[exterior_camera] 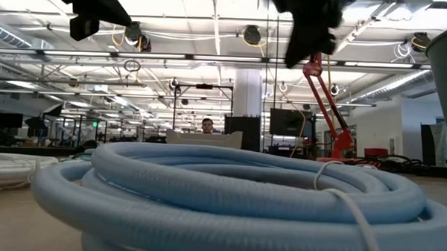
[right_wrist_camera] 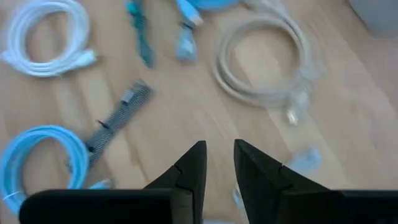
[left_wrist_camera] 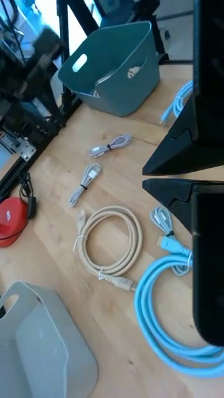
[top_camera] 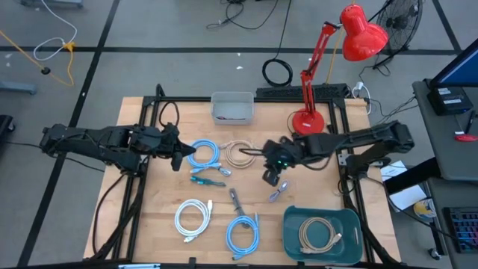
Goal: Pick & Place USB Port
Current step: Put the white usb cable into the gray bin
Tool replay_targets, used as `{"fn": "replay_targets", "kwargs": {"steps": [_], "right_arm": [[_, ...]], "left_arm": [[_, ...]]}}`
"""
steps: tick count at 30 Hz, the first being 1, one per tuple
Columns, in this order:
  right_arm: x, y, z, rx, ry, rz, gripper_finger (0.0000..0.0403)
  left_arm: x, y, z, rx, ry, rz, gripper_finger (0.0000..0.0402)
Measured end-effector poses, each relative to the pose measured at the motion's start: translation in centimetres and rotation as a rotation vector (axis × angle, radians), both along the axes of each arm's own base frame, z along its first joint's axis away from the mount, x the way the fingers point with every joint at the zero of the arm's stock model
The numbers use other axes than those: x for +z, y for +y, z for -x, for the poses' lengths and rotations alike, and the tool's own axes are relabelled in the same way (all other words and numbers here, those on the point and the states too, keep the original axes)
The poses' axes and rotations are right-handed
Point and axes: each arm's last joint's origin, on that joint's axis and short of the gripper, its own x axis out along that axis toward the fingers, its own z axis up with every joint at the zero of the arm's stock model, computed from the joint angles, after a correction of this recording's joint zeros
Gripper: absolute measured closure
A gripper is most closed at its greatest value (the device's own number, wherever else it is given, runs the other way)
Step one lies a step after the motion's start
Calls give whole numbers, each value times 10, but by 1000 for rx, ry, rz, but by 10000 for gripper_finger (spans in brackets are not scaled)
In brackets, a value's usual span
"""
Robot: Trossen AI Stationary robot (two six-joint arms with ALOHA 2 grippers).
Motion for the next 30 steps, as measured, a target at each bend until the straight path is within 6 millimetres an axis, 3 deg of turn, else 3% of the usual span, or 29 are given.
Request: {"fn": "replay_targets", "kwargs": {"steps": [6, 13, 17, 23, 30], "right_arm": [[-22, -4, 37, -283, 31, -104, 330], [-62, -8, 55, -426, 73, -130, 330], [-84, -10, 56, -497, 29, -222, 332], [-91, -9, 49, -522, -66, -273, 346], [-108, -18, 26, -407, -60, -351, 337]], "left_arm": [[0, 0, 0, 28, -7, 46, 380], [0, 0, -1, 43, -8, 56, 380], [-1, 0, -1, 33, 0, 38, 380], [-1, 0, -1, -20, 14, -46, 380], [-1, -2, -1, -153, 25, -116, 380]]}}
